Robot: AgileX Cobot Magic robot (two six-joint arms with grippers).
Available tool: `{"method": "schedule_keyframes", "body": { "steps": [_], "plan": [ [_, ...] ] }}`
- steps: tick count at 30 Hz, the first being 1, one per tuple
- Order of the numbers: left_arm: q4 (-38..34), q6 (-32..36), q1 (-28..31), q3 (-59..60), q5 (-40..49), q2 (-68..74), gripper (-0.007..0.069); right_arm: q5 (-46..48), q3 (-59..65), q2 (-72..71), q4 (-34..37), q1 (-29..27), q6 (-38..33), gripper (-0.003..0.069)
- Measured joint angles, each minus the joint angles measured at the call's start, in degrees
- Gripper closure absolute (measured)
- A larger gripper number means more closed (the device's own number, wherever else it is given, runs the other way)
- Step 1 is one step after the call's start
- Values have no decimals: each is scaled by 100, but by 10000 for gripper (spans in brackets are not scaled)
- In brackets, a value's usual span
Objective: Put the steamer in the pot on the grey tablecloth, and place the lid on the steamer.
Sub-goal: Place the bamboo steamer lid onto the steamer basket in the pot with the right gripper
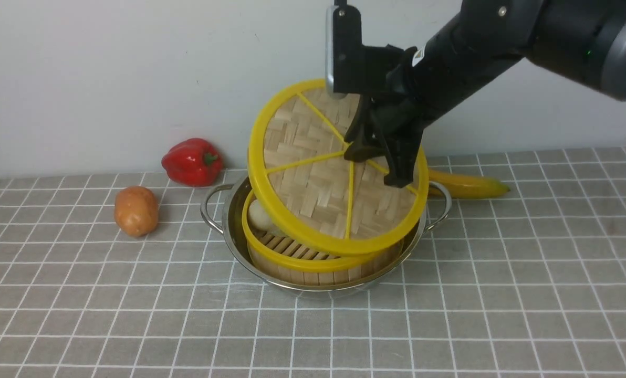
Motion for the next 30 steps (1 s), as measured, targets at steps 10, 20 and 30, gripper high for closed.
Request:
{"method": "schedule_keyframes", "body": {
  "steps": [10,20,30],
  "plan": [
    [0,0,0,0,0,0,382,-413,0,344,100,0,-339,512],
    [0,0,0,0,0,0,382,-587,0,583,322,0,-722,512],
    [0,0,0,0,0,0,382,-630,0,583,706,0,-1205,512]
  ]
}}
